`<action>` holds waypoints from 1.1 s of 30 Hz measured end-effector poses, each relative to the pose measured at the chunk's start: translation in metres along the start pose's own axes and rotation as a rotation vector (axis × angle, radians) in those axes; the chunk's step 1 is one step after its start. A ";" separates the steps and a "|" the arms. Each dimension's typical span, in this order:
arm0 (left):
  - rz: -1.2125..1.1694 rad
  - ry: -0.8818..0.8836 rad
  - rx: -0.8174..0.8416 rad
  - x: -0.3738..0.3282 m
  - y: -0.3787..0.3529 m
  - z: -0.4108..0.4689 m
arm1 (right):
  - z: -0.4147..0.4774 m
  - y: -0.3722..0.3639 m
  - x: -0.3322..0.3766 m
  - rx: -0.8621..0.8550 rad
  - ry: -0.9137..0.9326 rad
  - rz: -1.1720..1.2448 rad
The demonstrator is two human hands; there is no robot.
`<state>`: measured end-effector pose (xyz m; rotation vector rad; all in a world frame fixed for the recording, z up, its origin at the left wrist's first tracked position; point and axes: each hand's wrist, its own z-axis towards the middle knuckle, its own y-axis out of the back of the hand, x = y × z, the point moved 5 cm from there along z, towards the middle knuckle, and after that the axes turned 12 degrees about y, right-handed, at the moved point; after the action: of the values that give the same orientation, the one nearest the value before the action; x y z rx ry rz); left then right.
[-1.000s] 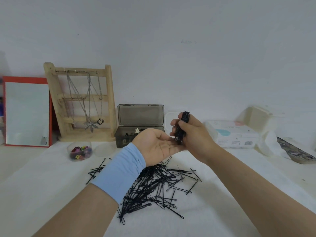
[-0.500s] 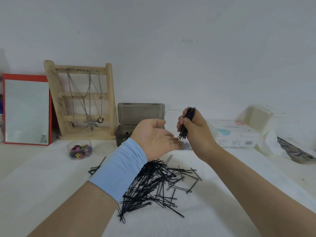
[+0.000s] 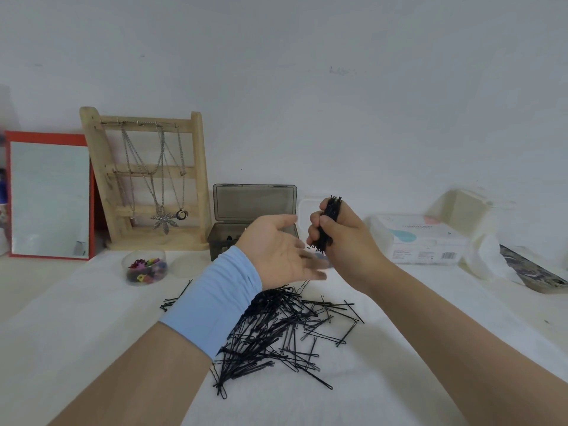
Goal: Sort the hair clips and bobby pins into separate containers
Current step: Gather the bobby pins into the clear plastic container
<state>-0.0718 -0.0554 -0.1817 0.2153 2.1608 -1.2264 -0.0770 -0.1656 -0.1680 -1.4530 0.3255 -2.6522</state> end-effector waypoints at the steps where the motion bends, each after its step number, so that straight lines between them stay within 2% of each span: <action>1: 0.163 0.015 -0.119 -0.001 0.006 -0.002 | 0.001 0.002 0.002 -0.008 -0.010 0.044; 4: 0.638 0.103 -0.334 -0.003 0.017 -0.011 | 0.003 0.009 0.007 -0.028 -0.068 0.160; 7: 0.919 0.174 -0.375 -0.005 0.019 -0.020 | 0.003 0.013 0.008 0.027 -0.147 0.170; 13: 1.083 0.005 -0.481 -0.026 0.008 -0.034 | -0.002 0.012 -0.002 0.169 -0.327 0.046; 18: 1.206 -0.426 -0.575 -0.036 -0.012 -0.034 | -0.007 0.011 -0.009 0.319 -0.383 -0.044; 22: 1.397 -0.471 -0.527 -0.027 -0.021 -0.020 | -0.006 0.014 -0.010 0.369 -0.390 -0.111; 25: 1.422 -0.553 -0.604 -0.045 -0.019 -0.020 | 0.003 0.025 -0.005 0.341 -0.405 -0.131; 27: 1.459 -0.594 -0.702 -0.058 -0.017 -0.016 | 0.019 0.033 -0.001 0.339 -0.376 -0.242; 30: 1.464 -0.606 -0.776 -0.072 -0.010 -0.001 | 0.050 0.043 -0.001 0.380 -0.302 -0.650; 33: 1.458 -0.576 -0.799 -0.077 0.001 0.017 | 0.074 0.039 -0.014 0.600 -0.234 -1.120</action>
<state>-0.0036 -0.0565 -0.1423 0.7637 1.2174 0.3795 -0.0080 -0.2110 -0.1501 -1.9821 -1.5801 -2.6784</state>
